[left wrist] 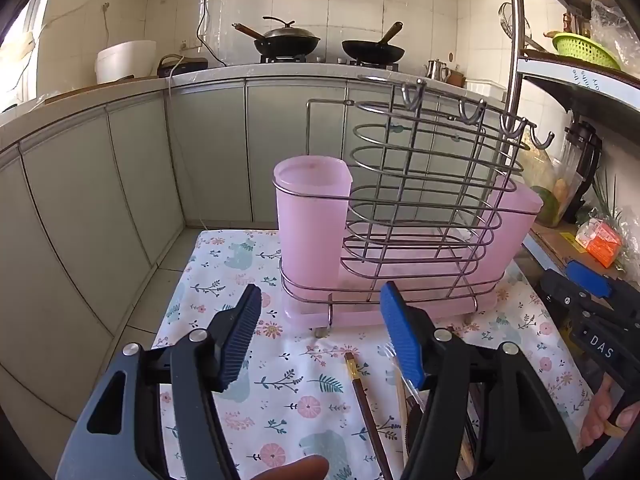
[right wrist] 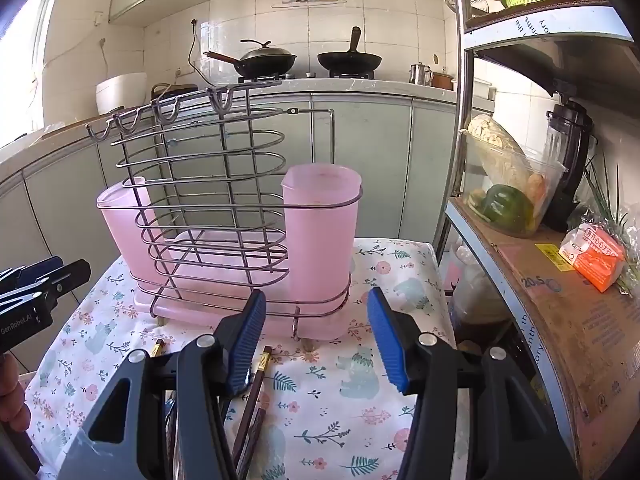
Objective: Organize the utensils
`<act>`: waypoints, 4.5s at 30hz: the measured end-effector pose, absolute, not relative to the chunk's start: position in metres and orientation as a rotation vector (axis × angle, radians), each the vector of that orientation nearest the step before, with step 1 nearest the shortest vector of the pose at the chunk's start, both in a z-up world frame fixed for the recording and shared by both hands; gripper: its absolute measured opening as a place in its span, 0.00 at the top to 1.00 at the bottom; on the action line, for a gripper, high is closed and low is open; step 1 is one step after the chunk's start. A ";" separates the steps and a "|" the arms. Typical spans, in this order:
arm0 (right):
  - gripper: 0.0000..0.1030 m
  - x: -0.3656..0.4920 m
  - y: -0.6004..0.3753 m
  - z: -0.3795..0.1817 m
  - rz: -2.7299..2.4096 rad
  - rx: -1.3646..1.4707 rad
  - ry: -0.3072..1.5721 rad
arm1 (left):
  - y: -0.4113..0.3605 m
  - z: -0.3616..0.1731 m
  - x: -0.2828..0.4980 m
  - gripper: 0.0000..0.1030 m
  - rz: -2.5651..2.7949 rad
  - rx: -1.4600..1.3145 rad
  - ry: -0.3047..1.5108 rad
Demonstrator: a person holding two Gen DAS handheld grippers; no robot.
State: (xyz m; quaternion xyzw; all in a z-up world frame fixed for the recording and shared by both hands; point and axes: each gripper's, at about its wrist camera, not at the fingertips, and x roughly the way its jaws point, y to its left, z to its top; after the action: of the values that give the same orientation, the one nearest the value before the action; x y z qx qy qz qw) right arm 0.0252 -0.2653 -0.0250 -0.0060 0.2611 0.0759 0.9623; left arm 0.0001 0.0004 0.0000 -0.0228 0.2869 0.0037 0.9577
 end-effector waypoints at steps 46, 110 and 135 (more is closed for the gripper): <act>0.49 0.027 -0.265 -0.028 0.161 0.003 0.546 | -0.002 0.001 -0.001 0.40 0.007 -0.041 0.583; 0.49 0.038 -0.271 -0.049 0.194 0.025 0.691 | 0.013 -0.036 0.012 0.42 -0.055 -0.064 0.809; 0.80 0.070 -0.265 -0.099 0.483 0.227 1.022 | -0.020 -0.104 0.055 0.83 -0.166 -0.151 1.178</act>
State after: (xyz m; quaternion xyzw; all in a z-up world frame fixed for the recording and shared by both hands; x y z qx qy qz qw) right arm 0.0700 -0.2650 -0.0992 0.1073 0.4834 0.2286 0.8382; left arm 0.0548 -0.0204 -0.1042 -0.0709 0.5544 -0.0780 0.8255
